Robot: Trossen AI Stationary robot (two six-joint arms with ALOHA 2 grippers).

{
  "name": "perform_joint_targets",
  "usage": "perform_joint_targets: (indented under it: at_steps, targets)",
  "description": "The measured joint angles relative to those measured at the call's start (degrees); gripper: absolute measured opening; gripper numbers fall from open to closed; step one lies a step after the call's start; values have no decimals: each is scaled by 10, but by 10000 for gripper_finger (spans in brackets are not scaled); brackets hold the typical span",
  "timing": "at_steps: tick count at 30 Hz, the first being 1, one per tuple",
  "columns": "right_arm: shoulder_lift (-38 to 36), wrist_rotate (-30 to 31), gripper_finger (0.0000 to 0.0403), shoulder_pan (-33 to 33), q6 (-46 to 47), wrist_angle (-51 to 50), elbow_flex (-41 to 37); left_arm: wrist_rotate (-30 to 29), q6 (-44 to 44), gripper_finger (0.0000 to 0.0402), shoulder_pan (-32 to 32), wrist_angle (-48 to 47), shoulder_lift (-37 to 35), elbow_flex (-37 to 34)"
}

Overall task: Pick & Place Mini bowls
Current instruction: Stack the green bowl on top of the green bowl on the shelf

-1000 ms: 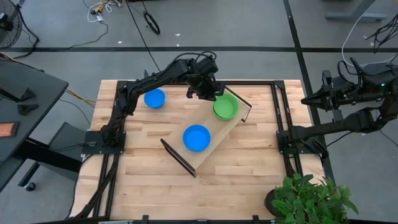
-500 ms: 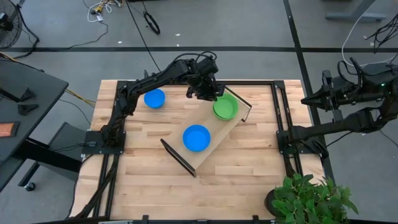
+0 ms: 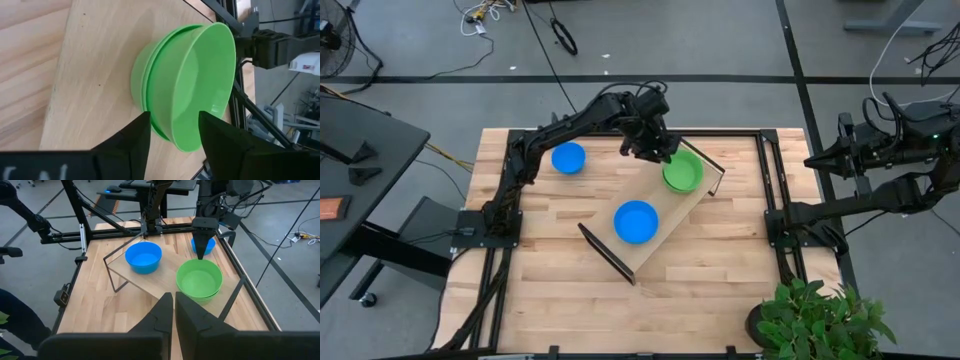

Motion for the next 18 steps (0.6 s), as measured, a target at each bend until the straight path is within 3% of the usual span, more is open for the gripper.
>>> perform_joint_targets:
  at_steps: [11, 18]
  targets:
    - [0, 0, 23, 0, 0, 0, 0, -5, 40, 170, 22, 11, -34, 0]
    - [0, 0, 23, 0, 0, 0, 0, -11, 130, 170, 21, 86, -53, 0]
